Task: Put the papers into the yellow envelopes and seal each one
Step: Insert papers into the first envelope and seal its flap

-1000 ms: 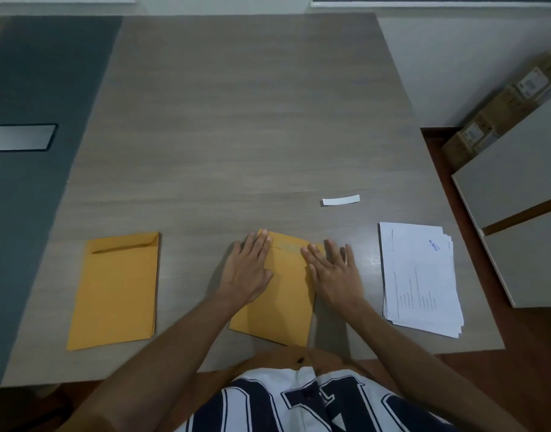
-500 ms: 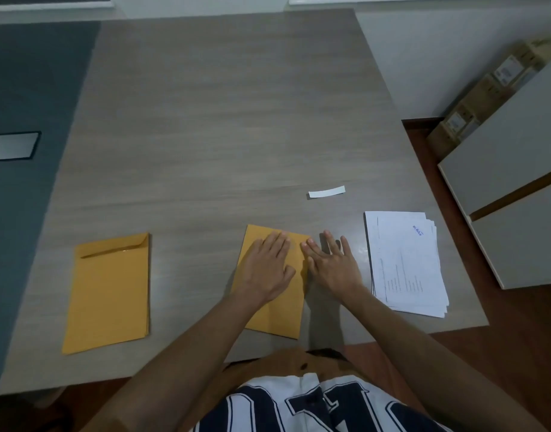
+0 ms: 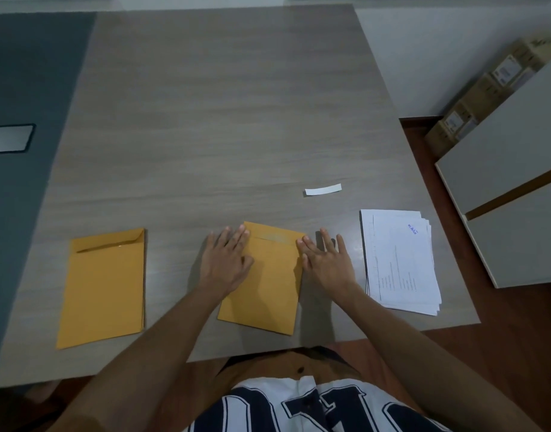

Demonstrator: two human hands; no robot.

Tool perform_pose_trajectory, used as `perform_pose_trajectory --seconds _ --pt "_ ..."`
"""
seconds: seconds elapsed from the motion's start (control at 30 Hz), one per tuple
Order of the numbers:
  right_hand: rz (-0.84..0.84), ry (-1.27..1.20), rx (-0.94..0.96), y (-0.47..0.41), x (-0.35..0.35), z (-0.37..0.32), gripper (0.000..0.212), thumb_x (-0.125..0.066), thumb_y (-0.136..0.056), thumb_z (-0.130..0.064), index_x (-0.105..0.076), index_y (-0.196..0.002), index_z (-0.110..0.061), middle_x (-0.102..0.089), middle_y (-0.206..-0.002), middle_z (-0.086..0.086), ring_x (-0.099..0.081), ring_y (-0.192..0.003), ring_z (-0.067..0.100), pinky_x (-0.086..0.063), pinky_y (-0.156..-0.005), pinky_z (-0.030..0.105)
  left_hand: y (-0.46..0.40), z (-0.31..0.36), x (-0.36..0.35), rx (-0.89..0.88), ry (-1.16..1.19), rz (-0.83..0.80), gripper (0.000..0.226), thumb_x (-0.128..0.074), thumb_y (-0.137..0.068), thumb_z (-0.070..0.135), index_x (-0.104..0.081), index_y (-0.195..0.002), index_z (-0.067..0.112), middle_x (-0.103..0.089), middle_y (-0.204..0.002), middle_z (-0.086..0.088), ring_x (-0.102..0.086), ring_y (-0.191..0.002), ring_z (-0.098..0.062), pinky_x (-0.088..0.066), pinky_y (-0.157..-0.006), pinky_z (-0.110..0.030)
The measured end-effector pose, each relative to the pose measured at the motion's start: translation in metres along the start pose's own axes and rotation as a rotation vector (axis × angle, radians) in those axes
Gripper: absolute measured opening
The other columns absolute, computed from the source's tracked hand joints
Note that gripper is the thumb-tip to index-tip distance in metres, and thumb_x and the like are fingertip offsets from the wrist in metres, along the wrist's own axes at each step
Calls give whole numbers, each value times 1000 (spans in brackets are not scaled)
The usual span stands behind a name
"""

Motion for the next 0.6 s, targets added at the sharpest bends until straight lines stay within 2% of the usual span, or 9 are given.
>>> perform_pose_trajectory --seconds 0.07,0.17,0.23,0.3,0.37,0.43,0.47,0.6 --pt "8 -33 -12 2 0 -4 82 21 -82 -57 -4 -155 -29 -11 -163 -7 8 -150 30 0 -119 56 1 3 1 11 -21 -4 69 -15 -99 56 6 -156 23 7 -164 7 5 -151 -22 -1 -120 -49" --pt "-28 -58 -28 3 2 -10 97 2 -78 -83 0 -156 -25 -3 -164 -3 14 -149 29 6 -119 56 1 8 7 36 -73 -8 79 -15 -95 65 1 -157 19 3 -165 2 6 -151 -26 -2 -119 -52" --pt "-44 -30 -18 2 2 -12 109 -4 -71 -90 3 -156 -23 0 -164 -1 17 -149 29 7 -118 56 0 19 13 42 -116 4 84 -16 -94 68 -2 -156 12 2 -164 -8 8 -151 -30 -1 -120 -53" --pt "-47 -16 -10 1 3 -11 113 -5 -67 -92 4 -156 -22 1 -164 -1 17 -148 29 7 -118 56 -1 35 17 -49 -106 48 82 -18 -96 64 -4 -156 9 4 -164 -11 9 -151 -30 -1 -121 -50" --pt "-38 -15 -1 0 2 -9 118 4 -61 -93 3 -156 -22 0 -164 0 17 -148 29 7 -118 56 -1 48 13 -180 -46 58 75 -19 -99 58 -2 -157 14 6 -164 -5 9 -151 -23 -1 -122 -47" --pt "-42 -5 5 0 2 -9 124 15 -54 -92 3 -156 -22 0 -164 0 17 -148 30 7 -118 56 -1 50 5 -199 10 44 70 -15 -100 55 3 -156 18 7 -165 1 7 -151 -18 -3 -122 -46" --pt "-46 -7 2 1 3 -9 123 15 -54 -91 4 -156 -23 1 -164 -1 17 -148 30 7 -118 57 0 46 2 -178 22 46 68 -12 -100 55 3 -156 21 6 -164 4 5 -151 -16 -5 -121 -47" --pt "-74 -38 -7 3 6 -7 109 -10 -69 -91 6 -155 -26 2 -164 -3 18 -148 31 6 -118 58 0 24 6 -141 35 57 75 10 -86 55 -6 -156 32 -7 -163 13 -8 -151 -18 -11 -119 -49"
Point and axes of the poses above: each hand's wrist, its own y-axis away from the middle knuckle, its own x-axis out of the back of the hand, z = x × y, the point moved 1 cm from there along -y, towards the middle knuckle
